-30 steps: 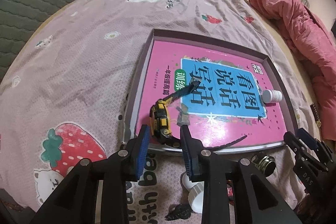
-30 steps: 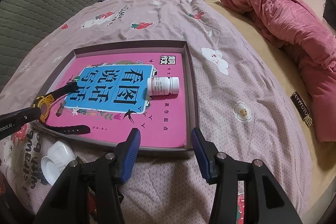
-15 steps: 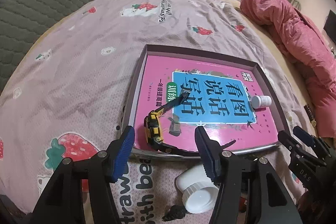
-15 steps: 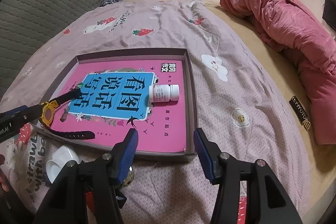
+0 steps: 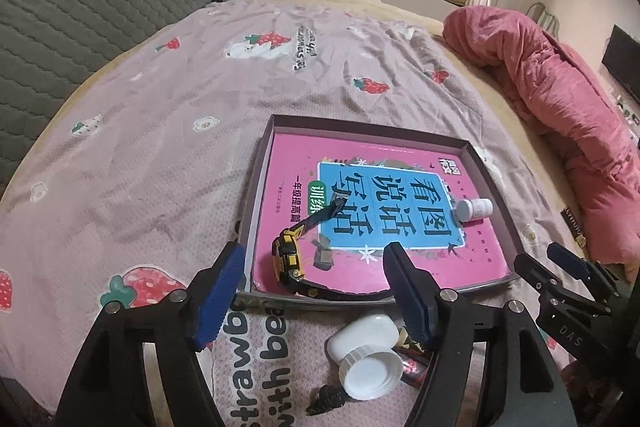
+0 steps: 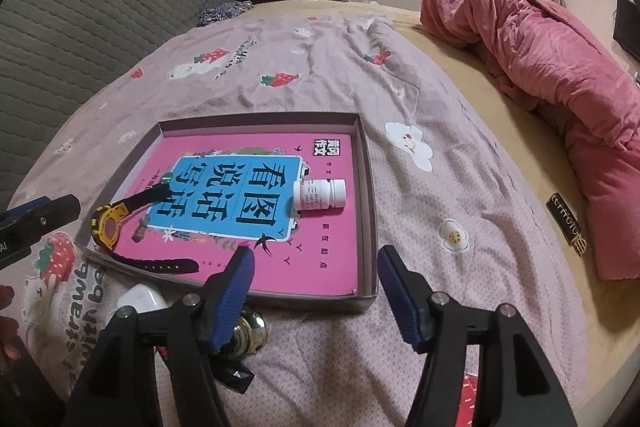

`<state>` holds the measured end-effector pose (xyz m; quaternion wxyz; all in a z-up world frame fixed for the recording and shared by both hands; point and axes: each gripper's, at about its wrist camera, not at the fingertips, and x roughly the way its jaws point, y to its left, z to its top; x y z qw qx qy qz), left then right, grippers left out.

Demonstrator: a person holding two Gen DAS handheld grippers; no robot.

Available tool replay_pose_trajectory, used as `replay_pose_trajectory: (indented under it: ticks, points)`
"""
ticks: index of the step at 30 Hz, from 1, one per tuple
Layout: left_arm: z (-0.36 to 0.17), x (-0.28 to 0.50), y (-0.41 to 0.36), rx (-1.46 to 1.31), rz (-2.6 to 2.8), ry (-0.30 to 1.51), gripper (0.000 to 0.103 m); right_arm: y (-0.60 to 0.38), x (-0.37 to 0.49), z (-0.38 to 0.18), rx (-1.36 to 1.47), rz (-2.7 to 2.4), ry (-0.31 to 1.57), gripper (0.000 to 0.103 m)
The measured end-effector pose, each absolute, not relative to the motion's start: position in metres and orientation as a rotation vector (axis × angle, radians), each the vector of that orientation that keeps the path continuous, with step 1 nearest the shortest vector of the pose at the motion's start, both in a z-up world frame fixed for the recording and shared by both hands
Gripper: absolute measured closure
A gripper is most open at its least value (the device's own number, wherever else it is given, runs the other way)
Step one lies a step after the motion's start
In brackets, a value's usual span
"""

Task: Organize rigid objects
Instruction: 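Withdraw both grippers from the tray back toward the remaining objects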

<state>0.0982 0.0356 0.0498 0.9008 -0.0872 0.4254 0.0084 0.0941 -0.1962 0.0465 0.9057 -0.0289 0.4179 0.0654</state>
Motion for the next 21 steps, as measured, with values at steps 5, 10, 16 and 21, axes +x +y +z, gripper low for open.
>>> replay_pose_trajectory:
  ticks: [5,10,16,21]
  points:
    - [0.053,0.087,0.04,-0.192,0.014,0.871,0.029,-0.199,0.088,0.05,-0.043,0.14,0.856,0.039]
    - [0.056,0.078,0.045,-0.195,0.021,0.863,0.029,-0.201,0.081,0.052,-0.033,0.136,0.843,0.039]
    - [0.058,0.071,0.047,-0.193,0.02,0.857,0.029,-0.2,0.071,0.058,-0.048,0.14,0.817,0.039]
    - [0.055,0.061,0.046,-0.176,0.002,0.863,0.029,-0.196,0.062,0.06,-0.063,0.158,0.805,0.039]
